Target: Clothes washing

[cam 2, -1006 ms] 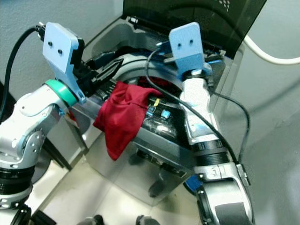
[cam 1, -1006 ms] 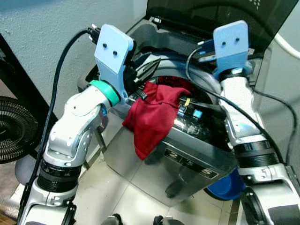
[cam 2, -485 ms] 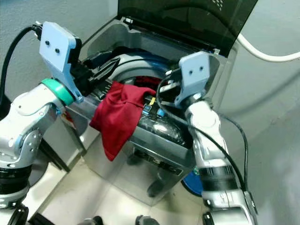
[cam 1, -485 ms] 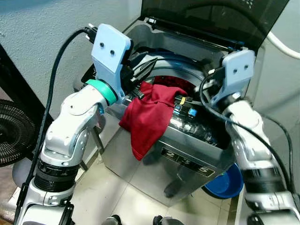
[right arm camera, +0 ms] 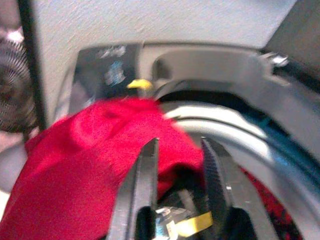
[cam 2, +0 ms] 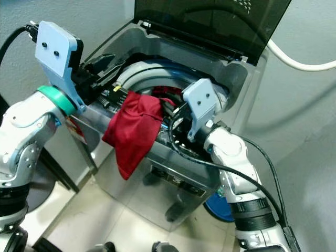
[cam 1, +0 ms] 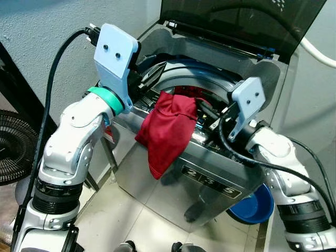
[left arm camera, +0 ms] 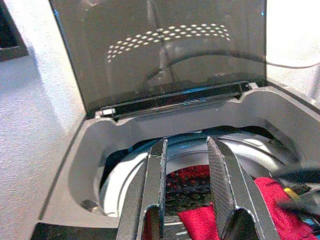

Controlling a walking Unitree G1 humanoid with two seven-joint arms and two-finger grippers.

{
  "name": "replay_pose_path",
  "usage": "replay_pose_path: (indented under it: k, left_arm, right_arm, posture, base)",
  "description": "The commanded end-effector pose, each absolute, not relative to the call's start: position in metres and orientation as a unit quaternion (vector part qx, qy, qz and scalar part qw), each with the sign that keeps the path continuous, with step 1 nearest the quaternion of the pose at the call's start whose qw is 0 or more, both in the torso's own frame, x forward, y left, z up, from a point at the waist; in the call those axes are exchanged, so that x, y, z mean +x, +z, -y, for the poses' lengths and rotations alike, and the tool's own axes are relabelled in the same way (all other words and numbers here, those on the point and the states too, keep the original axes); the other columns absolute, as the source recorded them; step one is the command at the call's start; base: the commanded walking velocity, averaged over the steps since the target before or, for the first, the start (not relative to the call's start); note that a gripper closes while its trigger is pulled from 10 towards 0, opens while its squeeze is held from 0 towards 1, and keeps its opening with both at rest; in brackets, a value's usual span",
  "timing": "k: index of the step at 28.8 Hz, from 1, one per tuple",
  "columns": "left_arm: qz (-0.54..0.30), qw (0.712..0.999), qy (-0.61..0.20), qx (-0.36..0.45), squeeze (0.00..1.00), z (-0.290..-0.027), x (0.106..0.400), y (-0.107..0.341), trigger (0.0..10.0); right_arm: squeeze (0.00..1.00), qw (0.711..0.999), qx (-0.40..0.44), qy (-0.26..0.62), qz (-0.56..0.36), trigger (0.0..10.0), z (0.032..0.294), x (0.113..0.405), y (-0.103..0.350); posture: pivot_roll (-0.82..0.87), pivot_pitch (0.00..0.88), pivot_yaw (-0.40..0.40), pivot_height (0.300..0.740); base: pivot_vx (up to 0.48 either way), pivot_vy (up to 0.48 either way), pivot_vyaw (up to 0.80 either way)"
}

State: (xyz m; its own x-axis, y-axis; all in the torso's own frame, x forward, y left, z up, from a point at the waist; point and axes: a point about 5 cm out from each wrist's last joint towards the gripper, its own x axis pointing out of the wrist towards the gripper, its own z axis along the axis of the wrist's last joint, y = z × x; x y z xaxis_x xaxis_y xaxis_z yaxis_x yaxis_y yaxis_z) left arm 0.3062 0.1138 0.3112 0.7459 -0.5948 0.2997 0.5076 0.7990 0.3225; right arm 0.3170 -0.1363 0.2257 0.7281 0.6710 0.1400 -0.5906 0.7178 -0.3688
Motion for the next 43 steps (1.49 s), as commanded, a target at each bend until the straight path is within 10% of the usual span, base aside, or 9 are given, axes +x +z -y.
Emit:
replay_pose_path:
  k: [1,10,11,33,35,36,37,38,43]
  left_arm:
    - [0.193,0.928,-0.297,0.111,0.00,-0.114,0.306,0.310,10.0]
    - [0.193,0.927,-0.302,0.107,0.00,-0.110,0.310,0.310,10.0]
    - [0.193,0.927,-0.303,0.107,0.00,-0.110,0.311,0.310,10.0]
    - [0.189,0.929,-0.300,0.105,0.00,-0.109,0.311,0.307,10.0]
    - [0.190,0.929,-0.300,0.104,0.00,-0.109,0.311,0.307,10.0]
    - [0.190,0.929,-0.300,0.104,0.00,-0.109,0.311,0.308,10.0]
    - [0.190,0.929,-0.300,0.104,0.00,-0.109,0.311,0.308,10.0]
    - [0.190,0.929,-0.299,0.104,0.00,-0.109,0.311,0.308,10.0]
    - [0.190,0.929,-0.299,0.105,0.00,-0.109,0.310,0.308,10.0]
  right_arm:
    - [1.00,0.909,-0.153,0.367,0.123,10.0,0.133,0.312,0.222]
    - [1.00,0.906,-0.149,0.374,0.128,10.0,0.128,0.309,0.225]
    - [0.00,0.906,-0.152,0.374,0.129,10.0,0.128,0.309,0.225]
    - [0.00,0.934,-0.177,0.300,0.079,10.0,0.101,0.328,0.199]
    - [0.00,0.936,-0.188,0.287,0.074,8.7,0.104,0.331,0.197]
    - [0.00,0.938,-0.196,0.277,0.070,4.5,0.106,0.333,0.195]
    - [0.00,0.938,-0.196,0.277,0.070,4.5,0.106,0.333,0.195]
    - [0.00,0.941,-0.195,0.269,0.069,0.0,0.109,0.334,0.196]
    - [0.00,0.945,-0.183,0.263,0.071,0.0,0.112,0.335,0.198]
  posture:
    - [0.03,0.094,0.002,0.740]
    - [0.01,0.092,0.011,0.740]
    - [0.01,0.093,0.011,0.740]
    - [0.02,0.099,0.006,0.740]
    - [0.02,0.098,0.005,0.740]
    - [0.02,0.097,0.004,0.740]
    - [0.02,0.097,0.004,0.740]
    - [0.02,0.094,0.002,0.740]
    - [0.02,0.088,0.004,0.740]
  base:
    - [0.000,0.000,0.00]
    - [0.000,0.000,0.00]
    - [0.000,0.000,0.00]
    - [0.000,0.000,0.00]
    - [0.000,0.000,0.00]
    - [0.000,0.000,0.00]
    - [0.000,0.000,0.00]
    - [0.000,0.000,0.00]
    - [0.000,0.000,0.00]
